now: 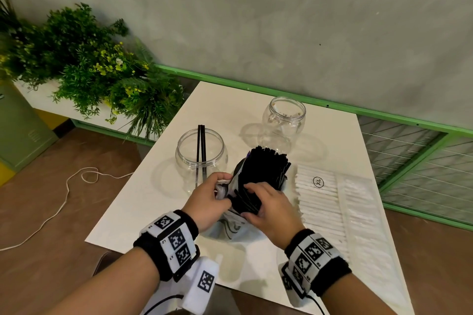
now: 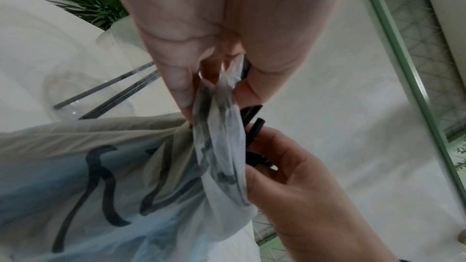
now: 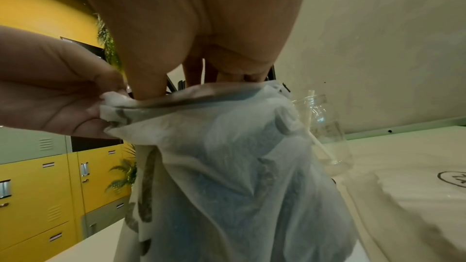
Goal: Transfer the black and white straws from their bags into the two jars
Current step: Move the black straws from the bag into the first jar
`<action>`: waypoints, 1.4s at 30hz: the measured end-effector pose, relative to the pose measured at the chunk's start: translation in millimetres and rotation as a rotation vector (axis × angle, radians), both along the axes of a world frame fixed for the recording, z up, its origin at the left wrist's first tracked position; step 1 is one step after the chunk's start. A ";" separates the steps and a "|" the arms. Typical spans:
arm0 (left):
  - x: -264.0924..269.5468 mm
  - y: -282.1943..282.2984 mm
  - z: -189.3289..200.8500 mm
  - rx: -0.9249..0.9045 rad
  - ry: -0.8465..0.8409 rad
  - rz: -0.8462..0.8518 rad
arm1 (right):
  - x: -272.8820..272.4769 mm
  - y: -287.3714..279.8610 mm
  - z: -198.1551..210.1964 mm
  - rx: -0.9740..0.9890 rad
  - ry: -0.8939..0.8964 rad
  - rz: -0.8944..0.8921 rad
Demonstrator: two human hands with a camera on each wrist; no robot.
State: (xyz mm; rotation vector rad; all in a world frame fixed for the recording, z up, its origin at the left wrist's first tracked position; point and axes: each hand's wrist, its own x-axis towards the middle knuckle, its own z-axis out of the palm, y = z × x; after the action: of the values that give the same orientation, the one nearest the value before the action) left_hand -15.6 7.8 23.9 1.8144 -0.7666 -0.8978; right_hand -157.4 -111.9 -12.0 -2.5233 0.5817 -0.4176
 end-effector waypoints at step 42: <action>4.6 -2.0 -15.5 -0.093 0.044 0.050 | -8.9 25.0 14.7 -0.280 -0.360 0.154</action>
State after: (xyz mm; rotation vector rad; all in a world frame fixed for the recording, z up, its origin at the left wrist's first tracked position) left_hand -11.0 5.8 8.4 1.7193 -0.7209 -0.8536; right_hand -166.2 -86.9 2.7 -2.6354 0.1994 -0.9238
